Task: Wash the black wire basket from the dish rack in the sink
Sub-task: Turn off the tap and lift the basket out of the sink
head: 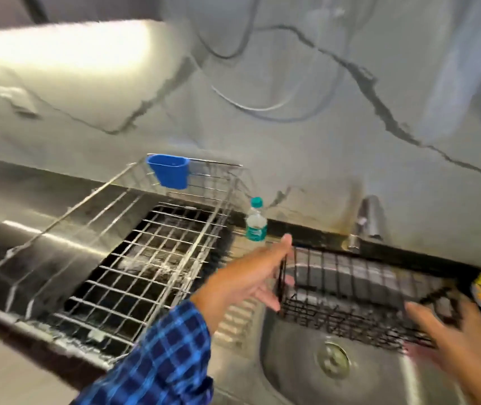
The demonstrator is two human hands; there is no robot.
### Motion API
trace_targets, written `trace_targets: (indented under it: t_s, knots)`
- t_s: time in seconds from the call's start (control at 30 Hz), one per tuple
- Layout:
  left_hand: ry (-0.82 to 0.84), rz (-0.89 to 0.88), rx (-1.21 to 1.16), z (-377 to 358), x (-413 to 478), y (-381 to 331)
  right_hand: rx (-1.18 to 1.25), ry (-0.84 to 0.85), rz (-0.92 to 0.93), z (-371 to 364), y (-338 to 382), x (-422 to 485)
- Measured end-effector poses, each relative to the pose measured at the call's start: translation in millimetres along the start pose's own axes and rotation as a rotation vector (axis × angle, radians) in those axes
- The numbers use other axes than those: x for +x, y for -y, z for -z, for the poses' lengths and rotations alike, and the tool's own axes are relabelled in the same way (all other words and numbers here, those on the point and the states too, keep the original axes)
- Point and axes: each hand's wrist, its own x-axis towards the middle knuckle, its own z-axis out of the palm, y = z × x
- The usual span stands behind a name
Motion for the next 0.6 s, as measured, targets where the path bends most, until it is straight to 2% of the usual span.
trace_targets:
  t_s: [0.07,0.13,0.2,0.27,0.3,0.37,0.43,0.5,0.6]
  knots:
    - [-0.044,-0.121,-0.022,20.9,-33.8,-23.2,-0.023,-0.019,0.091,-8.2,21.6,-9.8]
    - [-0.105,-0.224,-0.073,46.9,-63.4,-43.8,-0.034,0.045,0.219,-16.8,27.6,-7.9]
    - [-0.24,-0.326,-0.12,81.4,-94.1,-58.2,-0.088,0.081,0.375,-60.0,64.4,-38.2]
    - [-0.373,-0.431,-0.165,121.6,-121.3,-63.7,0.066,0.062,0.533,-115.4,99.0,-77.2]
    - [-0.431,-0.472,-0.195,140.2,-132.5,-62.8,0.164,0.126,0.608,-141.0,110.6,-90.3]
    - [-0.54,-0.536,-0.239,184.1,-152.0,-50.6,0.403,0.242,0.513,-195.4,125.7,-105.5]
    - [-0.655,-0.599,-0.175,232.8,-161.1,-32.3,0.471,0.231,0.367,-247.5,125.2,-99.9]
    - [-0.707,-0.629,-0.067,275.8,-161.1,-15.4,0.307,0.172,0.309,-296.3,127.0,-107.1]
    - [-0.707,-0.527,0.129,334.1,-153.0,11.0,0.115,0.124,0.242,-363.0,115.9,-109.4]
